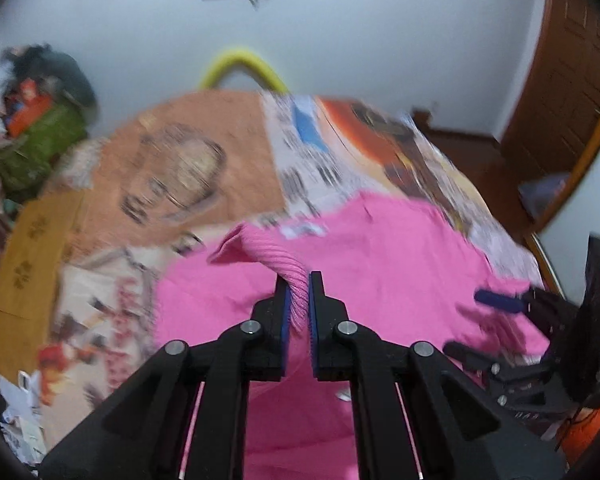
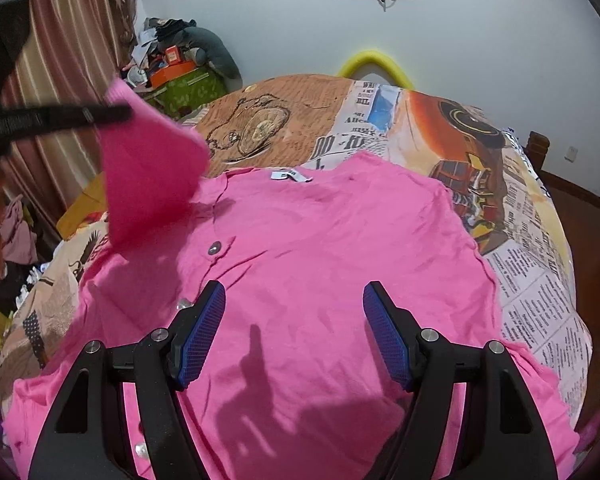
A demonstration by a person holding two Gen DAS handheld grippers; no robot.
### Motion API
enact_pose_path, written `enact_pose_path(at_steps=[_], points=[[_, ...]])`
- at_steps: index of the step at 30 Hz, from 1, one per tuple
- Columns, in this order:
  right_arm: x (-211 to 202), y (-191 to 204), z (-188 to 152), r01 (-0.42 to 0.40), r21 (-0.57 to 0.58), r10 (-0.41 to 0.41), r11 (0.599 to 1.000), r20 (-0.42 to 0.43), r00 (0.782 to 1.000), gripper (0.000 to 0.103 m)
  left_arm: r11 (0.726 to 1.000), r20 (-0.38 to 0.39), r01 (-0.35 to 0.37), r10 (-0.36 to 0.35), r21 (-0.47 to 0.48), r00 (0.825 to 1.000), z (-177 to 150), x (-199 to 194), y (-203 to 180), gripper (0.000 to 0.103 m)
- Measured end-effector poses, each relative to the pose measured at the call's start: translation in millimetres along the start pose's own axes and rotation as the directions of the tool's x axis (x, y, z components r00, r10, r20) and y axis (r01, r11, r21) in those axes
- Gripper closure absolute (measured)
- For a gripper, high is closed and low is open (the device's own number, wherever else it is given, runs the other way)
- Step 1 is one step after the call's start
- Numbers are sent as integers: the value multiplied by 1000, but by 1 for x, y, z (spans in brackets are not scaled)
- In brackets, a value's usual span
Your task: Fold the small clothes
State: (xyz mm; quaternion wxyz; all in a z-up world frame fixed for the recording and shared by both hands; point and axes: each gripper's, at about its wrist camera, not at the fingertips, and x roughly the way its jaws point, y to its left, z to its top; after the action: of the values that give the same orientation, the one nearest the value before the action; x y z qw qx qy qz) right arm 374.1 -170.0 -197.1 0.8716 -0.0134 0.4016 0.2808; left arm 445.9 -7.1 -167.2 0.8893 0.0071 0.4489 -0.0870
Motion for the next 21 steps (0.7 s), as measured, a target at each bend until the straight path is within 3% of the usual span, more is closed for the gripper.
enact_pose_path(at_steps=[4, 6, 9, 15, 21], points=[[-3, -8, -2, 3, 19, -3, 1000, -6, 1000, 35, 998, -77, 52, -50, 27, 996, -11, 18, -9, 81], [-3, -8, -2, 4, 25, -4, 1000, -9, 1000, 35, 997, -60, 44, -40, 59, 997, -16, 13, -11, 59], [-3, -5, 1, -5, 29, 5, 1000, -6, 1000, 35, 998, -2, 21, -21, 66, 1000, -17, -6, -1, 40], [6, 14, 13, -45, 14, 45, 999, -2, 999, 35, 995, 40, -100, 99, 17, 994, -23, -22, 56, 36], [32, 52, 25, -76, -53, 74, 996, -41, 996, 35, 971, -56, -233, 230, -55, 972, -56, 2, 121, 36]])
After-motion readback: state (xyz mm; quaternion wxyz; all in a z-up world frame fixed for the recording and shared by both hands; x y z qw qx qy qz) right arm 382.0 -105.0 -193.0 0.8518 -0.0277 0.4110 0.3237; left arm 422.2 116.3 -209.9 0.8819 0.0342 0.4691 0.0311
